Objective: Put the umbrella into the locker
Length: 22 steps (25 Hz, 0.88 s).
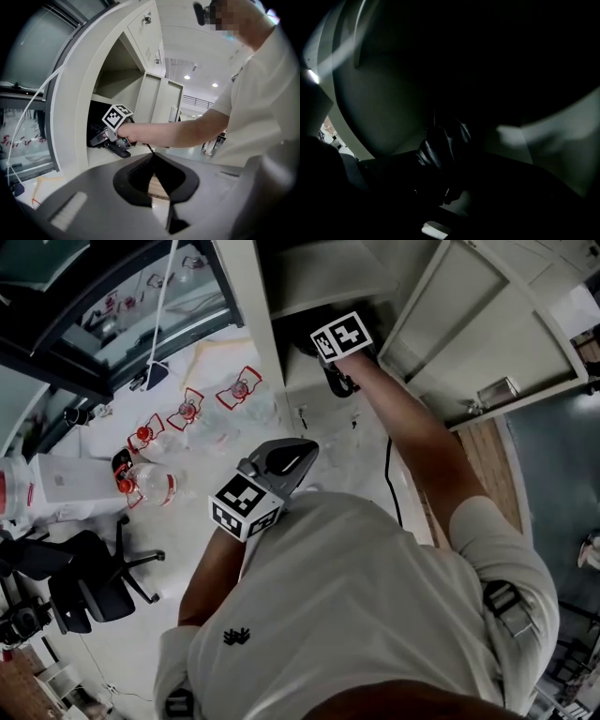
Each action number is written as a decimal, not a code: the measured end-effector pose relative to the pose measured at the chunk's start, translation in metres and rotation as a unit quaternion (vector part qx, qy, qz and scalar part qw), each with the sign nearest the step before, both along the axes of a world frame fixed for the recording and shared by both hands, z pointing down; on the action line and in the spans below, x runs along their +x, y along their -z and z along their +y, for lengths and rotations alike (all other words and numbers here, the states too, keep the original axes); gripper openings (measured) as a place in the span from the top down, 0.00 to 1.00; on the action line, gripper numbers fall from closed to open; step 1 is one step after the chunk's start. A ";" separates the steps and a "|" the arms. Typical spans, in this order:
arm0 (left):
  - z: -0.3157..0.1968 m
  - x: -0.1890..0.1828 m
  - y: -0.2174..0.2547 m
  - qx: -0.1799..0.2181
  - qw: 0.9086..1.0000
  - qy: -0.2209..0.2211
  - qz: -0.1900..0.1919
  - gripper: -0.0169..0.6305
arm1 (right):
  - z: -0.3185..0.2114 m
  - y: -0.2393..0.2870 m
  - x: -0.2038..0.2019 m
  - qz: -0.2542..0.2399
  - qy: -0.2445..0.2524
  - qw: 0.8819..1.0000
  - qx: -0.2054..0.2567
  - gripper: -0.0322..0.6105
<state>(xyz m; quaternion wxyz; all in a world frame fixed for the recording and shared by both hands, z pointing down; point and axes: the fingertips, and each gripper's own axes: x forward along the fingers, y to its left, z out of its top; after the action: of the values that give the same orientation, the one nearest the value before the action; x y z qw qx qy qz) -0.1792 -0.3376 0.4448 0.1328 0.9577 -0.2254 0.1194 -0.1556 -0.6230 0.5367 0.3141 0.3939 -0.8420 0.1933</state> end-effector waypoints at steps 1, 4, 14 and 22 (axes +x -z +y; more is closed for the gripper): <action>0.000 0.001 -0.005 0.000 1.000 0.000 0.000 0.89 | 0.000 -0.007 0.002 0.003 0.000 1.000 0.001 0.44; 0.003 0.001 -0.005 -0.005 1.000 -0.003 0.002 0.89 | 0.001 -0.013 0.004 0.008 -0.002 1.000 -0.003 0.44; 0.013 -0.002 0.003 -0.023 1.000 -0.015 -0.002 0.89 | 0.005 0.006 0.004 0.014 0.002 1.000 0.015 0.42; 0.030 0.020 0.000 -0.027 0.999 -0.039 -0.007 0.89 | 0.036 0.022 0.018 -0.006 -0.007 1.000 0.028 0.42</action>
<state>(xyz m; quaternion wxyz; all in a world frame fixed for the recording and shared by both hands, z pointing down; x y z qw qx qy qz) -0.1596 -0.3078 0.4453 0.1525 0.9609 -0.1858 0.1371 -0.1376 -0.5869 0.5148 0.2959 0.4075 -0.8462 0.1742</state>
